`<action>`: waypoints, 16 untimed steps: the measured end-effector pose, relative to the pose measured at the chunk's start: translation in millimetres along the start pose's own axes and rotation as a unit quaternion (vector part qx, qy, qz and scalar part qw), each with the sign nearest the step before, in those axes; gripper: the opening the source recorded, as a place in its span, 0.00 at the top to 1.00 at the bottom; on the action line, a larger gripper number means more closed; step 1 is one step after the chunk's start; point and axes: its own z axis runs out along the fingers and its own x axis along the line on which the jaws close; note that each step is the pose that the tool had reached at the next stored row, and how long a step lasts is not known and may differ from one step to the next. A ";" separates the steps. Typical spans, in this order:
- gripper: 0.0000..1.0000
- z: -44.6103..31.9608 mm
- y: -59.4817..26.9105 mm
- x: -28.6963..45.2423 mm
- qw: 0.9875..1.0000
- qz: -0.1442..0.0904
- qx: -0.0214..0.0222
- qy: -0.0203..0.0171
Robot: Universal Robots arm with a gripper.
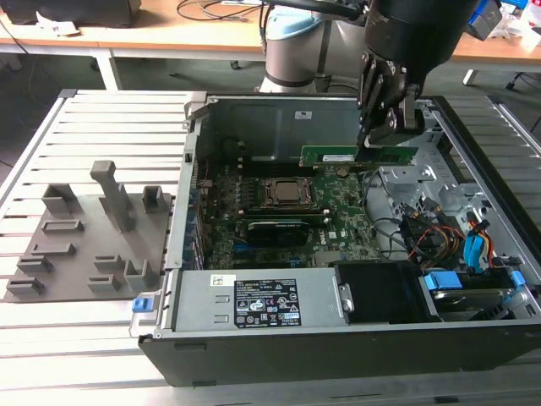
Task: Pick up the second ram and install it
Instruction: 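Pick up the second ram and move it above second insertion slot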
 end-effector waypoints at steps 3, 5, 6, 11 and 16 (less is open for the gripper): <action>0.86 0.8 2.3 -0.3 1.000 0.001 0.000 -0.009; 0.86 1.8 4.8 -3.6 1.000 0.001 0.000 -0.009; 0.86 2.3 5.5 -5.7 1.000 0.001 0.000 -0.010; 0.86 6.1 6.7 -11.7 1.000 0.001 0.000 -0.009; 0.86 14.6 6.6 -12.8 1.000 0.001 0.000 -0.009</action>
